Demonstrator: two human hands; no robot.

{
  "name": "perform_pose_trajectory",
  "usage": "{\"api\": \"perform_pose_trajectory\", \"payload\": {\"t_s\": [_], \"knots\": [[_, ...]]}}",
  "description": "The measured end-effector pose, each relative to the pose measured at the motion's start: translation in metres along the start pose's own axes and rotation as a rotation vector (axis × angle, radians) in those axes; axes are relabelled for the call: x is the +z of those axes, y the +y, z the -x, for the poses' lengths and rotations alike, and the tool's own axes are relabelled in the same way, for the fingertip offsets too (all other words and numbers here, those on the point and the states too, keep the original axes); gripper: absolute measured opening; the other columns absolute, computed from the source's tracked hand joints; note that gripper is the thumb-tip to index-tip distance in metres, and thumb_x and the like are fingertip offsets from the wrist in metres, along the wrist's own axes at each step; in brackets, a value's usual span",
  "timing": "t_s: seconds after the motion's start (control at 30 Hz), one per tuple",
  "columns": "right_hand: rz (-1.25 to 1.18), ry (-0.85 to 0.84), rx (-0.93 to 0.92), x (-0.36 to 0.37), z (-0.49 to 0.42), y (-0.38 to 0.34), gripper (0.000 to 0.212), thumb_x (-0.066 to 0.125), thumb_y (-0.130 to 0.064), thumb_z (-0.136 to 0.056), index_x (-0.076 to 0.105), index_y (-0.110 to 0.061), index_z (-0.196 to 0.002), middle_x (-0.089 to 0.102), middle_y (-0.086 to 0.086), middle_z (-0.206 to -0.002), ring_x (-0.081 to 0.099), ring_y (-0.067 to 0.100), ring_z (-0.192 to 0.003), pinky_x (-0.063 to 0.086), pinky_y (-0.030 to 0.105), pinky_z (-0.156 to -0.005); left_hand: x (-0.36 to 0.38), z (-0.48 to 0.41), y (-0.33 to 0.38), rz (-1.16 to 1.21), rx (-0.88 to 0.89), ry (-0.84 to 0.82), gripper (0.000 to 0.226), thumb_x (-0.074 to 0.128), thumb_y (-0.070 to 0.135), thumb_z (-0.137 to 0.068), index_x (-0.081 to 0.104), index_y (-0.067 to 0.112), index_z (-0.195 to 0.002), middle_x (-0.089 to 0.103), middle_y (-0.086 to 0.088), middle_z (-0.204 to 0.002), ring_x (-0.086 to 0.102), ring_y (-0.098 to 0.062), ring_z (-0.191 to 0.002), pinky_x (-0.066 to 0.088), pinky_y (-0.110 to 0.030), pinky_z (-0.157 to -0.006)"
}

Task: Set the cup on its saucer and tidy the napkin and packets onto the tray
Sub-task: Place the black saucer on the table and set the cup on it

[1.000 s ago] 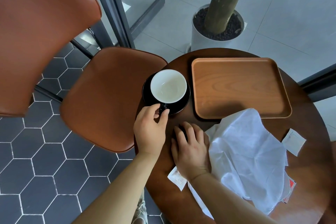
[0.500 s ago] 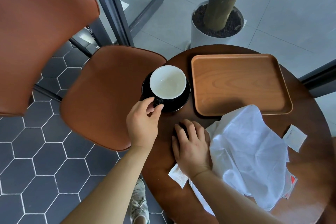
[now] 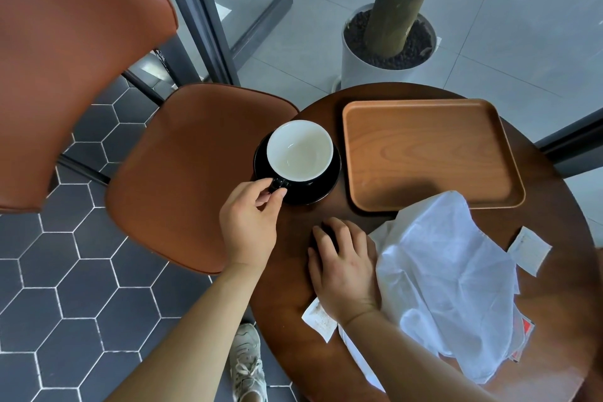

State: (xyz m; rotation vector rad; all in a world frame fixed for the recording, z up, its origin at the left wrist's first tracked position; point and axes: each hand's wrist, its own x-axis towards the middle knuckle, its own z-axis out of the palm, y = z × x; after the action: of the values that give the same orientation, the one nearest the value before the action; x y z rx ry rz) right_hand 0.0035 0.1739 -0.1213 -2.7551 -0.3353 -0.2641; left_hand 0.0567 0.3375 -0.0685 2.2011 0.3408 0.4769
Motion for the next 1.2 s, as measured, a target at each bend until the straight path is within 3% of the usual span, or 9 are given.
{"api": "perform_pose_trajectory", "payload": {"t_s": [0.13,0.27,0.33,0.5,0.77,1.2], "knots": [[-0.004,-0.002,-0.001,-0.0001,0.0001,0.0002,0.03,0.054,-0.031,-0.093,0.062,-0.017,-0.119,0.056,0.004,-0.126,0.048,0.031,-0.117,0.042,0.046,-0.099,-0.0012,-0.0005,-0.002,-0.002,0.003,0.003,0.02,0.079,0.016,-0.083,0.076,0.005,-0.1,0.072,-0.004,-0.087,0.068,-0.014,-0.074,0.045,-0.006,-0.069],[-0.004,-0.011,0.003,0.0001,0.0,0.0001,0.031,0.053,-0.031,-0.093,0.062,-0.017,-0.119,0.056,0.005,-0.126,0.048,0.031,-0.116,0.044,0.048,-0.096,-0.0036,0.0001,-0.0034,-0.002,0.027,0.012,0.021,0.08,0.014,-0.083,0.075,0.002,-0.099,0.073,-0.006,-0.087,0.069,-0.017,-0.074,0.055,-0.028,-0.067],[-0.006,-0.01,0.005,0.0001,-0.0003,-0.0002,0.031,0.053,-0.03,-0.093,0.062,-0.016,-0.119,0.057,0.005,-0.126,0.048,0.031,-0.116,0.045,0.048,-0.096,-0.0033,-0.0002,-0.0032,-0.006,0.034,0.012,0.021,0.08,0.014,-0.083,0.076,0.002,-0.099,0.073,-0.007,-0.086,0.069,-0.018,-0.073,0.056,-0.032,-0.066],[-0.005,-0.013,0.007,-0.0013,-0.0002,-0.0009,0.031,0.054,-0.03,-0.093,0.063,-0.016,-0.119,0.057,0.005,-0.126,0.048,0.031,-0.116,0.045,0.048,-0.097,-0.0061,0.0,-0.0037,-0.021,0.062,-0.006,0.02,0.079,0.013,-0.084,0.076,0.002,-0.101,0.073,-0.006,-0.087,0.068,-0.018,-0.073,0.054,-0.028,-0.066],[0.004,-0.013,0.005,-0.0006,-0.0002,-0.0009,0.031,0.053,-0.03,-0.093,0.063,-0.016,-0.119,0.057,0.005,-0.126,0.048,0.031,-0.117,0.044,0.048,-0.097,-0.0093,-0.0001,-0.0043,-0.013,0.048,-0.008,0.021,0.079,0.012,-0.084,0.075,0.001,-0.101,0.072,-0.007,-0.086,0.068,-0.02,-0.074,0.057,-0.038,-0.068],[-0.002,0.009,-0.006,0.004,0.0012,0.0018,0.03,0.052,-0.031,-0.094,0.061,-0.017,-0.119,0.054,0.004,-0.127,0.047,0.031,-0.116,0.043,0.047,-0.097,-0.0084,-0.0038,-0.0032,-0.005,0.022,-0.015,0.022,0.078,0.014,-0.085,0.075,0.002,-0.103,0.073,-0.007,-0.09,0.068,-0.019,-0.076,0.057,-0.036,-0.069]]}}
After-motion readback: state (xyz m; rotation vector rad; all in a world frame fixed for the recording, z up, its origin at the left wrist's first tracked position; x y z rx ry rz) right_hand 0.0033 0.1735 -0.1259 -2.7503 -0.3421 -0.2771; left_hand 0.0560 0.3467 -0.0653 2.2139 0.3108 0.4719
